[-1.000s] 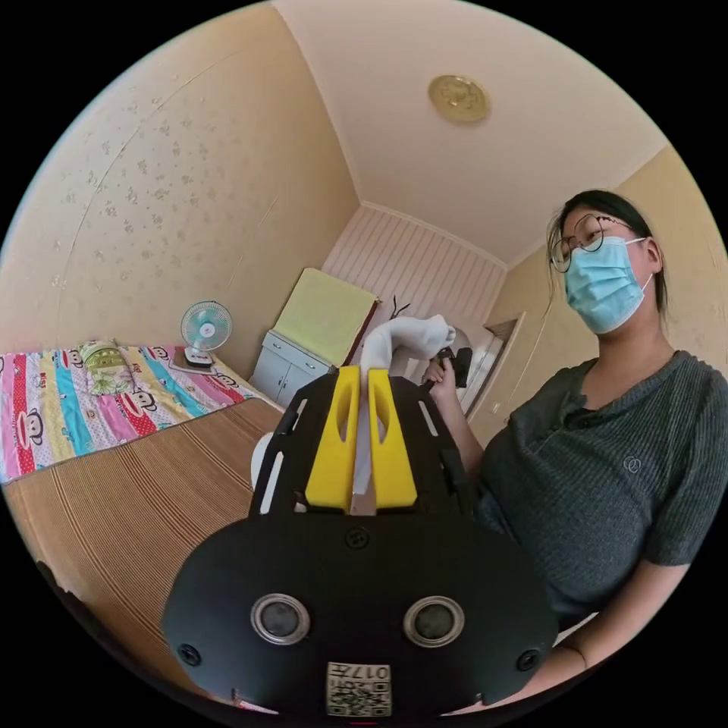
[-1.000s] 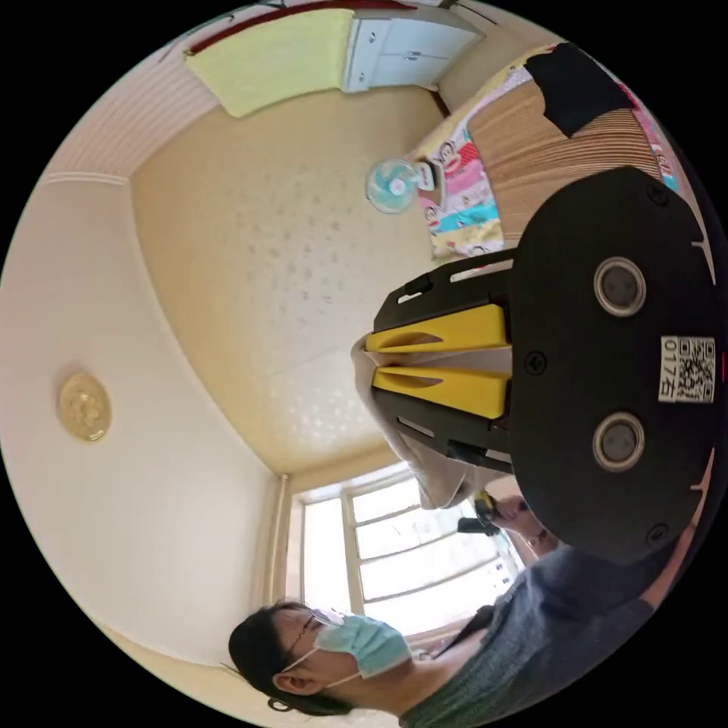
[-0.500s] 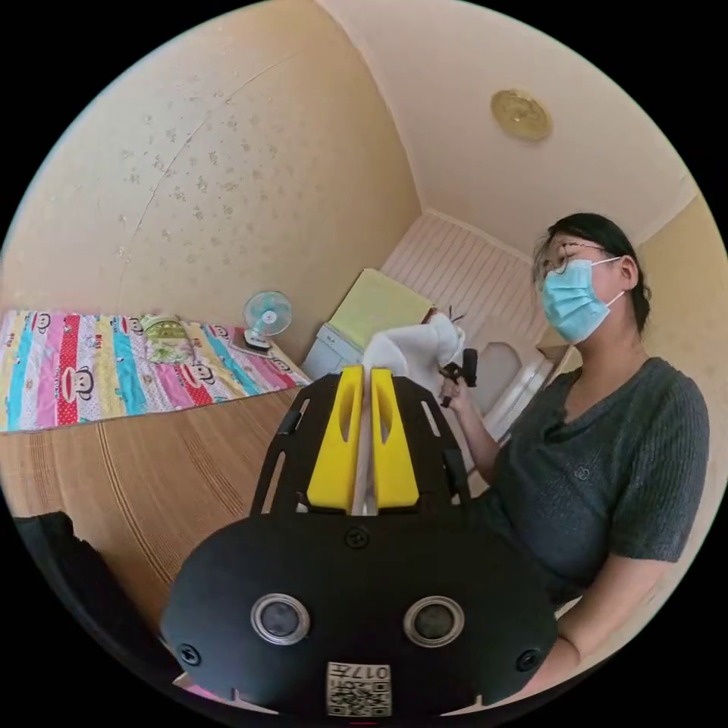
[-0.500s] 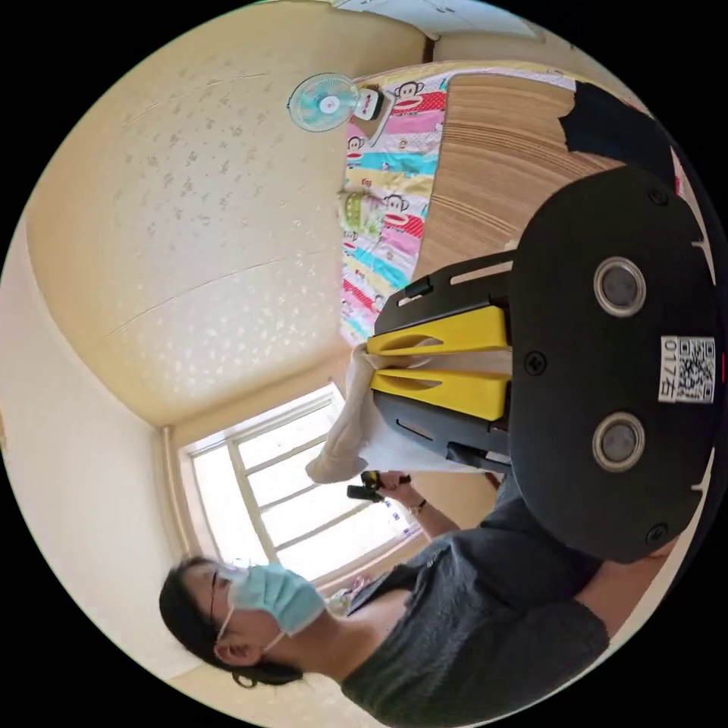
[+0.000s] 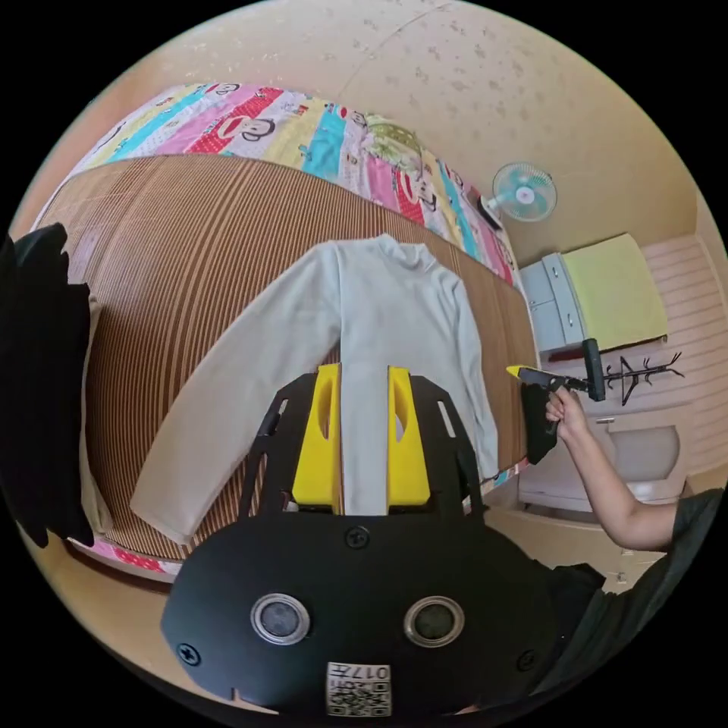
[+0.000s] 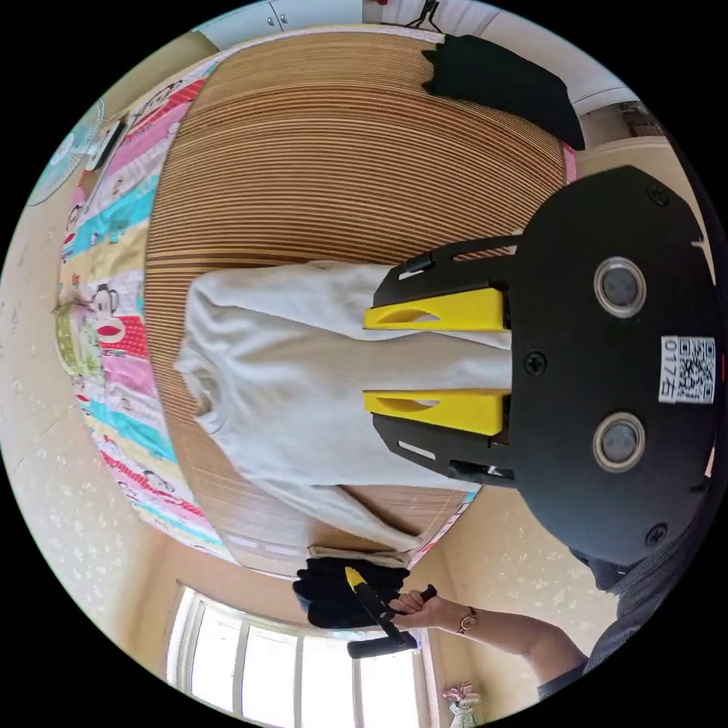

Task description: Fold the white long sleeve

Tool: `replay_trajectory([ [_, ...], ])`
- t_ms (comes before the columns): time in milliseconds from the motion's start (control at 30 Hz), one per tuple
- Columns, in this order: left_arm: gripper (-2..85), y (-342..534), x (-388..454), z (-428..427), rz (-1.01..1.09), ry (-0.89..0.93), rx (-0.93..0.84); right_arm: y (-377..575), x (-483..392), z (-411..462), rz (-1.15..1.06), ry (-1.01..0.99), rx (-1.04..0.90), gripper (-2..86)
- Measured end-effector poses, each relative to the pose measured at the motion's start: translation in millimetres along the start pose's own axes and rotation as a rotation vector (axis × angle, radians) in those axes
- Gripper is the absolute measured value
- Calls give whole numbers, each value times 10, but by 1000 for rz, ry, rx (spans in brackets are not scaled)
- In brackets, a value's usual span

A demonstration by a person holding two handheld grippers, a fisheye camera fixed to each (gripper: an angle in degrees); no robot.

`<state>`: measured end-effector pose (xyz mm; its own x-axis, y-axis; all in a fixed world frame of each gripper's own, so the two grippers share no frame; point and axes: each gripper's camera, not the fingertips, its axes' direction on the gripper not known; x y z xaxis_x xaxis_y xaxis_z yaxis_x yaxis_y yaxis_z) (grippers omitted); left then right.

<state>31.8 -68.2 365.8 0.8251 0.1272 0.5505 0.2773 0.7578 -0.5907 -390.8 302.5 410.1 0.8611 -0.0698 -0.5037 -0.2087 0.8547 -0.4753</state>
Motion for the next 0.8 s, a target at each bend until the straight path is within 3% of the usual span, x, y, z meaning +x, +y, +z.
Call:
replay_trajectory([
  [133,98,314,-11,554,-20,-23,-158,448,233,630,-11,272,-204,89],
  [300,97,414,-347,595,-134,-1,-221,439,570,322,-250,393,-305,36],
  [400,94,336,-533,390,-123,-25,-231,154,1229,-514,-145,459,-180,32],
  [500,93,229,-734,124,-119,-84,-214,12,2198,-1683,274,577,105,44],
  [533,93,206,-776,82,-121,-82,-212,76,2539,-2044,443,560,192,54],
  [633,92,68,-988,-81,-138,-70,-209,220,2916,-2396,592,450,270,81],
  [800,92,-214,-1228,-53,-140,-51,-281,85,2419,-1693,278,146,104,88],
])
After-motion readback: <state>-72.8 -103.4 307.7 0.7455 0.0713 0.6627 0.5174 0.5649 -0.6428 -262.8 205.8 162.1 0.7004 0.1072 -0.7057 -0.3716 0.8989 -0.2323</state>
